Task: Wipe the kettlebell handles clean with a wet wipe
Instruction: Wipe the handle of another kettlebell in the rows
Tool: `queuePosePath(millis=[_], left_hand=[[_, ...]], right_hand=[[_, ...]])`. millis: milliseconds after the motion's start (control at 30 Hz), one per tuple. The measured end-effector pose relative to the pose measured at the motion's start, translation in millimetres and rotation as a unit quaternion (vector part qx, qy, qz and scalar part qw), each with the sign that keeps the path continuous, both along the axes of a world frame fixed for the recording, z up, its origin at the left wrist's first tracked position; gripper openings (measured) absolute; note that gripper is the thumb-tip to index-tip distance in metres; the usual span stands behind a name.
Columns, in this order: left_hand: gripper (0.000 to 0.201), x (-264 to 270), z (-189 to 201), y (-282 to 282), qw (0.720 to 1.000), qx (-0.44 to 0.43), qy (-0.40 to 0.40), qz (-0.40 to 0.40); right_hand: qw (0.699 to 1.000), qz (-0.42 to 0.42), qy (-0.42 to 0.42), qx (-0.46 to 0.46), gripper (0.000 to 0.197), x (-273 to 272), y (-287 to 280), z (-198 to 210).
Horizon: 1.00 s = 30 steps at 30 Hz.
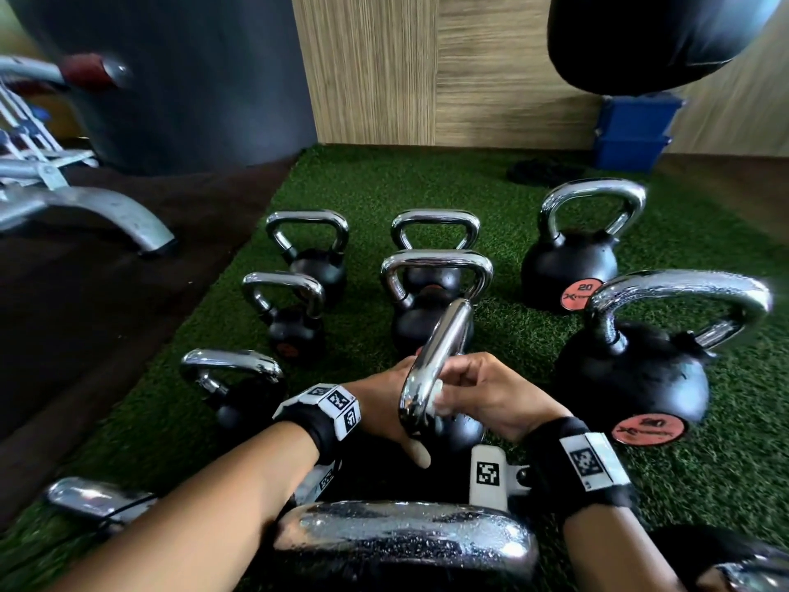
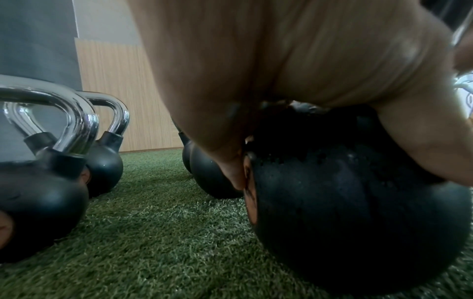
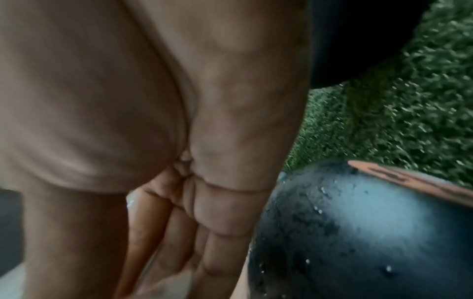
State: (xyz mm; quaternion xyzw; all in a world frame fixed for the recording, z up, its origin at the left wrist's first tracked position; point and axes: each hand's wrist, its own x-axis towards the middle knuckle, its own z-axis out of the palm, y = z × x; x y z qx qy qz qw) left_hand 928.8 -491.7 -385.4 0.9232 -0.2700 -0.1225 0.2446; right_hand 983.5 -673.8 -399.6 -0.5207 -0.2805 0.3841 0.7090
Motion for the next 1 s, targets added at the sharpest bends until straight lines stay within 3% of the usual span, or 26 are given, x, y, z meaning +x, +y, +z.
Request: queuePosePath(millis=[100,233,300,400,500,533,667,833,933,1000], left_hand=[[0.105,2,-3,1,1.0,0.007,0.007,0.007],[0.106,4,-4,-1,0.999,0.041,0.023,0.024],[0.097,1,-5,0,0.998,-0.003,0.042,0.05],[0.087,-4,-6,4,0.989,-0.048,0.075,0.115],[0.085,-4,-8,3,0.986,-0.035,0.09,0.134],[0.084,-3,-8,3,0.987,-0.029,0.092,0.132],[0.09,-1,-12,3,0.985,-0.036,0.092,0.145],[0.1,-2,-14,3,0.984,-0.043,0.082,0.153],[0.106,-4,-9,1,0.987,-0.022,0.071,0.14],[0.109,-5,-4,-2,0.989,-0.011,0.062,0.133]], right_hand=[[0.995,-0.029,0.085,0.037,0.039,4,3,-2],[0.993,-0.004,0.112,0.031,0.054,4,5,-7],[0.991,-0.019,0.122,0.04,0.049,6,8,-9],[0.982,-0.079,0.153,0.077,0.021,9,12,-10],[0.977,-0.113,0.157,0.085,0.04,7,15,-12],[0.977,-0.117,0.152,0.089,0.044,5,16,-12],[0.964,-0.199,0.137,0.116,0.02,1,22,-2],[0.946,-0.299,0.096,0.084,0.034,-3,24,2],[0.934,-0.355,-0.01,0.032,0.035,1,19,6],[0.905,-0.411,-0.106,-0.029,0.033,12,17,4]])
